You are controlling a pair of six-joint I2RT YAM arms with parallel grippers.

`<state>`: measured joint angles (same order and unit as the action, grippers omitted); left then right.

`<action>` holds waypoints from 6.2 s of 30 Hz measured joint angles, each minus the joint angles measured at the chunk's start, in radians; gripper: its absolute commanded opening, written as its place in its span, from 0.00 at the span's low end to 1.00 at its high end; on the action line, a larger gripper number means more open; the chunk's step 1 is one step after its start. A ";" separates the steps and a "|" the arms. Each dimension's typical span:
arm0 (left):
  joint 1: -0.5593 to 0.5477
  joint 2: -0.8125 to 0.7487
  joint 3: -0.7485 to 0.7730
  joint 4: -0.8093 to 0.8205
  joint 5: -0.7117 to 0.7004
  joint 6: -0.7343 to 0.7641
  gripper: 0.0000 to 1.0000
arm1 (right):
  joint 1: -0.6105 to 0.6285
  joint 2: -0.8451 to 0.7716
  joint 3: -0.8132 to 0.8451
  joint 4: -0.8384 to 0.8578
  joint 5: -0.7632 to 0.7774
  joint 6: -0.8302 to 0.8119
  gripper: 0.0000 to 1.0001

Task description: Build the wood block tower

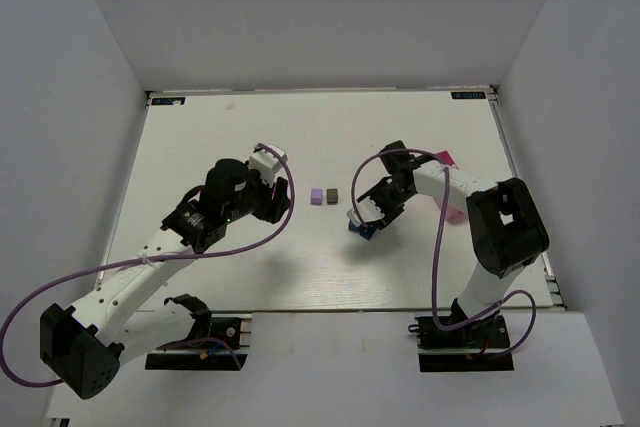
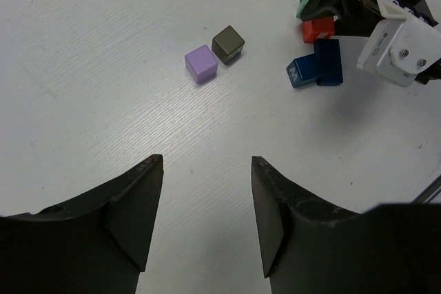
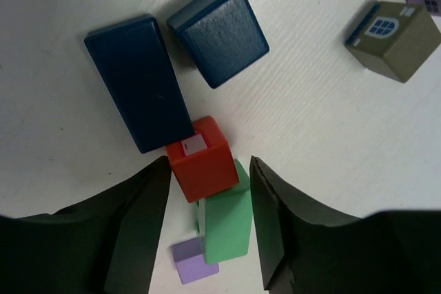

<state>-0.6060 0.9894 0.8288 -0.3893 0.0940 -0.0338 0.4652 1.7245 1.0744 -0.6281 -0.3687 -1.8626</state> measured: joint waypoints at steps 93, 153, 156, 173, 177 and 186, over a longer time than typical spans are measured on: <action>0.000 0.000 0.000 0.001 0.000 0.000 0.64 | 0.175 0.255 0.341 0.103 0.162 0.774 0.11; 0.000 0.000 0.000 0.001 -0.001 0.008 0.64 | 0.183 0.248 0.335 0.087 0.177 0.779 0.39; 0.000 0.000 0.000 0.001 -0.001 0.008 0.64 | 0.185 0.247 0.333 0.088 0.180 0.782 0.51; 0.000 -0.001 0.000 0.001 -0.001 0.008 0.66 | 0.185 0.219 0.301 0.093 0.180 0.786 0.90; 0.000 -0.003 0.000 0.001 -0.002 0.008 0.66 | 0.185 0.174 0.301 0.092 0.195 0.786 0.90; 0.001 -0.009 -0.005 0.009 -0.009 -0.002 0.17 | 0.167 -0.120 0.169 0.184 0.258 0.835 0.90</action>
<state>-0.6048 0.9802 0.8242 -0.3805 0.0849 -0.0360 0.6319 1.6043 1.2438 -0.4438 -0.1108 -1.0271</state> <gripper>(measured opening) 0.296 0.896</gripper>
